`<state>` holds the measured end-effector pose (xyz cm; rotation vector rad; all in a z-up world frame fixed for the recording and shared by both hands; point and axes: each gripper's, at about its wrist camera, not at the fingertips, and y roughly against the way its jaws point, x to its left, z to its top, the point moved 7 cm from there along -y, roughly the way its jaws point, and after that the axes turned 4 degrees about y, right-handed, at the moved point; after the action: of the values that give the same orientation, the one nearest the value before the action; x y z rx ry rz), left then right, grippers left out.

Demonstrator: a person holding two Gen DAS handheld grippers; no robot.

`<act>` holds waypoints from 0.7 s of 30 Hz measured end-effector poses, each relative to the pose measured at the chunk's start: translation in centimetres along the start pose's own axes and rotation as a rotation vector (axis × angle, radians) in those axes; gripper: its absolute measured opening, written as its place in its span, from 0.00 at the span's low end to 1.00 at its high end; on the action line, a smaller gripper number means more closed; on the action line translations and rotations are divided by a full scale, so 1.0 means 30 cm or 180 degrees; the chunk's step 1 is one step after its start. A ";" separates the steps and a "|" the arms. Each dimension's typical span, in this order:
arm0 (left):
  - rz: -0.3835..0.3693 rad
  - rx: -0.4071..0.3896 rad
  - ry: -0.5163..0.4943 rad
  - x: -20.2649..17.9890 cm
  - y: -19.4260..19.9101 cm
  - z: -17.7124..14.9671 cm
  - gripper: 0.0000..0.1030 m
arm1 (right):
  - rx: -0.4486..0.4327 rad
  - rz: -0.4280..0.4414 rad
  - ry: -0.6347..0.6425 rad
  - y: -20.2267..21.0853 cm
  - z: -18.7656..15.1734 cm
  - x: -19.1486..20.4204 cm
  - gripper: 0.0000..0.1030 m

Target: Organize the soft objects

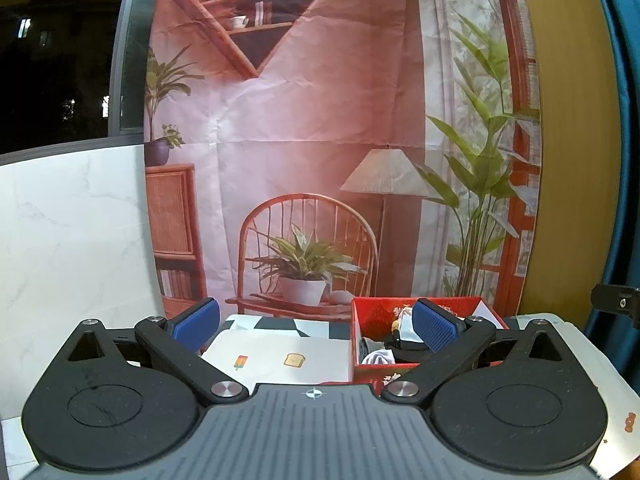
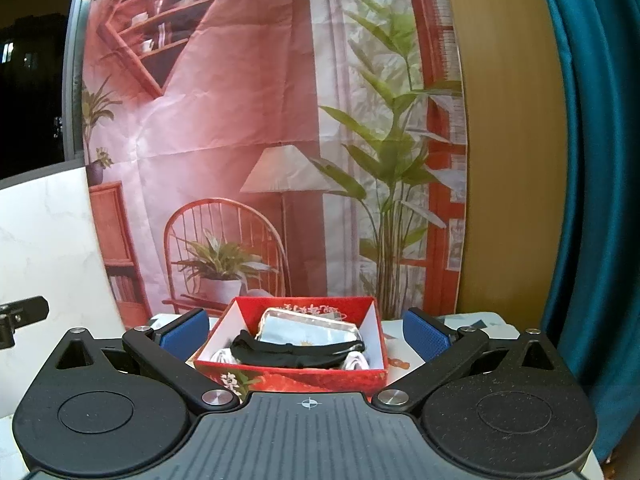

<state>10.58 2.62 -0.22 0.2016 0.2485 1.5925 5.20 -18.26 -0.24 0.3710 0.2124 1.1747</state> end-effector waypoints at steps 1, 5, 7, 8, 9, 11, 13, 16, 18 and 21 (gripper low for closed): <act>0.0001 -0.0004 -0.0003 0.000 0.001 0.000 1.00 | 0.0006 -0.0009 0.0018 -0.001 -0.002 0.003 1.00; 0.0006 -0.0013 -0.0007 -0.006 0.005 0.001 1.00 | 0.0019 -0.0035 0.0070 -0.004 -0.004 0.007 1.00; 0.0008 -0.0010 -0.0004 -0.006 0.005 0.001 1.00 | 0.0027 -0.0048 0.0080 -0.004 -0.008 0.008 1.00; 0.0004 -0.0012 -0.0002 -0.006 0.005 0.001 1.00 | 0.0031 -0.0053 0.0084 -0.005 -0.008 0.008 1.00; 0.0004 -0.0012 -0.0004 -0.006 0.005 0.001 1.00 | 0.0032 -0.0057 0.0087 -0.004 -0.007 0.008 1.00; 0.0010 -0.0007 -0.0004 -0.009 0.007 0.000 1.00 | 0.0029 -0.0070 0.0094 -0.004 -0.007 0.008 1.00; 0.0013 0.0001 0.0000 -0.014 0.009 -0.002 1.00 | 0.0029 -0.0078 0.0093 -0.004 -0.008 0.006 1.00; 0.0015 0.0006 -0.0004 -0.017 0.013 -0.004 1.00 | 0.0032 -0.0090 0.0083 -0.006 -0.009 0.004 1.00; 0.0011 0.0012 -0.0006 -0.017 0.014 -0.005 1.00 | 0.0033 -0.0098 0.0078 -0.006 -0.009 0.001 1.00; 0.0007 0.0022 -0.0005 -0.014 0.008 -0.001 1.00 | 0.0033 -0.0107 0.0075 -0.004 -0.009 -0.002 1.00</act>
<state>10.36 2.18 -0.16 0.2086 0.2528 1.5939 5.19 -18.31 -0.55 0.3615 0.2444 1.1458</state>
